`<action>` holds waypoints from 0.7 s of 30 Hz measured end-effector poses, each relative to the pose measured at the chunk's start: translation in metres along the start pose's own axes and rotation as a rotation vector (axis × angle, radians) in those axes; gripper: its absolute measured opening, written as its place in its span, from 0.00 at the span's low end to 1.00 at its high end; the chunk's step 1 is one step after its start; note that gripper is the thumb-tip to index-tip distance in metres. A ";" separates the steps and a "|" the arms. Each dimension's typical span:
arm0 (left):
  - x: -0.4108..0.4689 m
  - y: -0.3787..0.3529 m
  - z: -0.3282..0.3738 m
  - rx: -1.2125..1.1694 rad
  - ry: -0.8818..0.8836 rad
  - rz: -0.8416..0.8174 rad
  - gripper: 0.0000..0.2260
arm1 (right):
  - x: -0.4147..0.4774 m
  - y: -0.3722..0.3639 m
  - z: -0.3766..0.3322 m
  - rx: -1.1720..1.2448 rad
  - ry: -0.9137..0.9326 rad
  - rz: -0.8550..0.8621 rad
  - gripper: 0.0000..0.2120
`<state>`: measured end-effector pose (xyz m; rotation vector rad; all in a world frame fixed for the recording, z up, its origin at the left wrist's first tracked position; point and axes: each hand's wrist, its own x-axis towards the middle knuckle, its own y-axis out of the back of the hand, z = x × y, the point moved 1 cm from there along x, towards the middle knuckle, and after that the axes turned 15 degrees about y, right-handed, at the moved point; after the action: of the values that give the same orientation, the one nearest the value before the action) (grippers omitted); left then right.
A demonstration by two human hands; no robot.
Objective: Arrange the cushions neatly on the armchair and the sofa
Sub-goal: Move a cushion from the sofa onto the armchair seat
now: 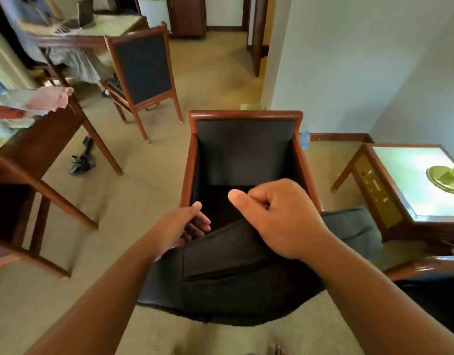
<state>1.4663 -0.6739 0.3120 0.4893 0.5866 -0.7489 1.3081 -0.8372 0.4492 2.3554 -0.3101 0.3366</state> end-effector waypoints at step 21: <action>0.126 0.017 0.018 0.685 -0.149 0.458 0.54 | 0.206 0.041 0.251 0.202 -0.367 0.110 0.26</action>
<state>1.5593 -0.7350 0.2470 1.1456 0.0485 -0.5231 1.5266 -1.0666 0.3661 2.6010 -0.6049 -0.0195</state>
